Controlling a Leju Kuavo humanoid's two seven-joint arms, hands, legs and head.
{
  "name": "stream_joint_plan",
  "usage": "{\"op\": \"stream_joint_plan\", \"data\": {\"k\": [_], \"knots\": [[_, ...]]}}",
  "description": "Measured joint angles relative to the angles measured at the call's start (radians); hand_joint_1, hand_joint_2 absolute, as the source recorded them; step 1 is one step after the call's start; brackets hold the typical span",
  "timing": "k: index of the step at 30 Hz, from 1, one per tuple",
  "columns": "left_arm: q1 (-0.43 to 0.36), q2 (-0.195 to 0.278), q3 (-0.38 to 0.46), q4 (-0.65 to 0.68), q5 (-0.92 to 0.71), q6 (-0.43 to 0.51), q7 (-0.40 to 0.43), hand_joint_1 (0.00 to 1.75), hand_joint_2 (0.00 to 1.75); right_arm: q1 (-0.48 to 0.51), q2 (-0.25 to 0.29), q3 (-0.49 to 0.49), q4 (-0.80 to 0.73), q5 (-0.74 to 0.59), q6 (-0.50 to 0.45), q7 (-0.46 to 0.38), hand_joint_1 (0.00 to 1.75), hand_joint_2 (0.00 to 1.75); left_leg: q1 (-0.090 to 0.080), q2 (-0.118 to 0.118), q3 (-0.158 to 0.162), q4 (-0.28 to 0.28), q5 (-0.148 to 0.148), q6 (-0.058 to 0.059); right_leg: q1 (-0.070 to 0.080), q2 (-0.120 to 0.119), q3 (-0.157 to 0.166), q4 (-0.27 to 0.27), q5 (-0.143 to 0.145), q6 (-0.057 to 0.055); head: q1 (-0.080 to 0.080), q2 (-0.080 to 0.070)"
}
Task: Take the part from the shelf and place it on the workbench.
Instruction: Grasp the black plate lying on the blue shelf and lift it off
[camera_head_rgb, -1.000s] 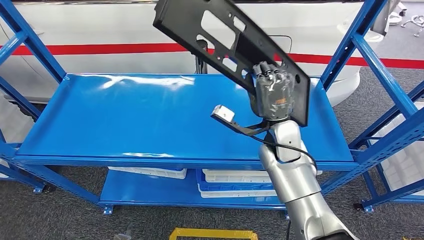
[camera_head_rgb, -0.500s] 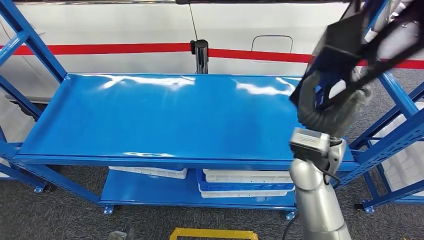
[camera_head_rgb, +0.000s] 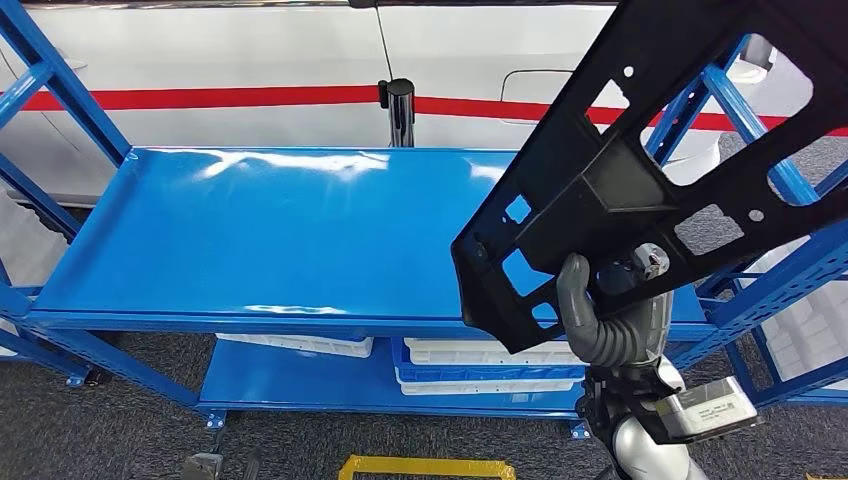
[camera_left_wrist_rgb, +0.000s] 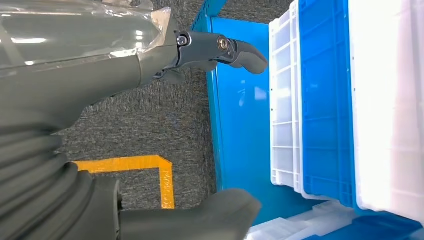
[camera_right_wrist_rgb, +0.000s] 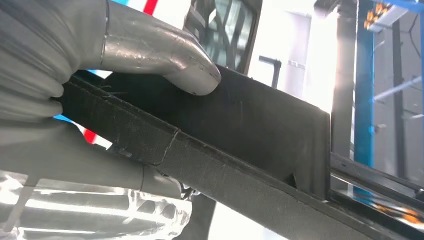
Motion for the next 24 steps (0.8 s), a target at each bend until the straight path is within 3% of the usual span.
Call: {"op": "stream_joint_plan", "data": {"k": [5, 12, 15, 17, 19, 20, 21, 22, 24], "knots": [[0.008, 0.01, 0.004, -0.023, -0.001, -0.012, 0.0, 0.0, 1.75, 0.017, 0.002, 0.023, 0.032, -0.081, 0.054, -0.005, 1.75, 1.75, 0.0, 0.0, 0.0, 0.0, 0.0, 0.0, 0.0, 0.0, 0.0, 0.0, 0.0, 0.0, 0.0, 0.0], [0.014, 0.022, 0.004, -0.045, -0.006, -0.012, 0.0, 0.0, 1.75, 0.036, 0.003, 0.039, 0.06, -0.082, 0.074, -0.017, 1.75, 1.75, -0.001, 0.0, -0.002, 0.001, -0.001, 0.001, -0.003, 0.0, 0.0, -0.003, 0.001, 0.001, 0.0, 0.0], [0.015, 0.031, 0.004, -0.057, -0.007, -0.017, 0.0, 0.0, 1.75, 0.043, 0.004, 0.051, 0.065, -0.086, 0.116, -0.039, 1.75, 1.75, -0.002, 0.001, 0.012, -0.024, 0.014, 0.019, -0.005, -0.001, 0.007, -0.014, 0.005, 0.013, 0.0, 0.0], [0.011, 0.032, 0.004, -0.06, -0.005, -0.025, 0.0, 0.0, 1.75, 0.042, 0.005, 0.06, 0.066, -0.104, 0.143, -0.055, 1.75, 1.75, 0.005, 0.005, 0.029, -0.057, 0.037, 0.029, -0.002, -0.003, -0.01, 0.028, -0.025, 0.009, 0.001, 0.0], [0.006, 0.032, 0.005, -0.06, -0.005, -0.034, 0.0, 0.0, 1.75, 0.041, 0.008, 0.068, 0.067, -0.13, 0.158, -0.067, 1.75, 1.75, 0.009, 0.008, 0.03, -0.066, 0.045, 0.03, -0.007, -0.004, -0.058, 0.143, -0.087, -0.001, 0.005, 0.0], [0.004, 0.031, 0.005, -0.058, -0.007, -0.04, 0.0, 0.0, 1.75, 0.042, 0.009, 0.071, 0.069, -0.143, 0.163, -0.073, 1.75, 1.75, 0.011, 0.008, 0.026, -0.065, 0.047, 0.028, -0.013, -0.004, -0.082, 0.202, -0.11, -0.001, 0.006, 0.0], [0.002, 0.029, 0.006, -0.056, -0.01, -0.046, 0.0, 0.0, 1.75, 0.045, 0.01, 0.072, 0.07, -0.153, 0.164, -0.078, 1.75, 1.75, 0.013, 0.008, 0.022, -0.063, 0.049, 0.024, -0.02, -0.005, -0.093, 0.235, -0.12, 0.006, 0.006, 0.0], [-0.001, 0.027, 0.006, -0.053, -0.015, -0.051, 0.0, 0.0, 1.75, 0.049, 0.01, 0.073, 0.072, -0.158, 0.163, -0.083, 1.75, 1.75, 0.017, 0.008, 0.017, -0.06, 0.051, 0.02, -0.028, -0.006, -0.089, 0.235, -0.115, 0.017, 0.006, 0.0], [-0.005, 0.021, 0.005, -0.049, -0.026, -0.057, 0.0, 0.0, 1.75, 0.059, 0.01, 0.075, 0.073, -0.154, 0.158, -0.092, 1.75, 1.75, 0.03, 0.008, 0.003, -0.041, 0.049, 0.003, -0.047, -0.009, -0.029, 0.128, -0.076, 0.05, 0.007, 0.0]]}}
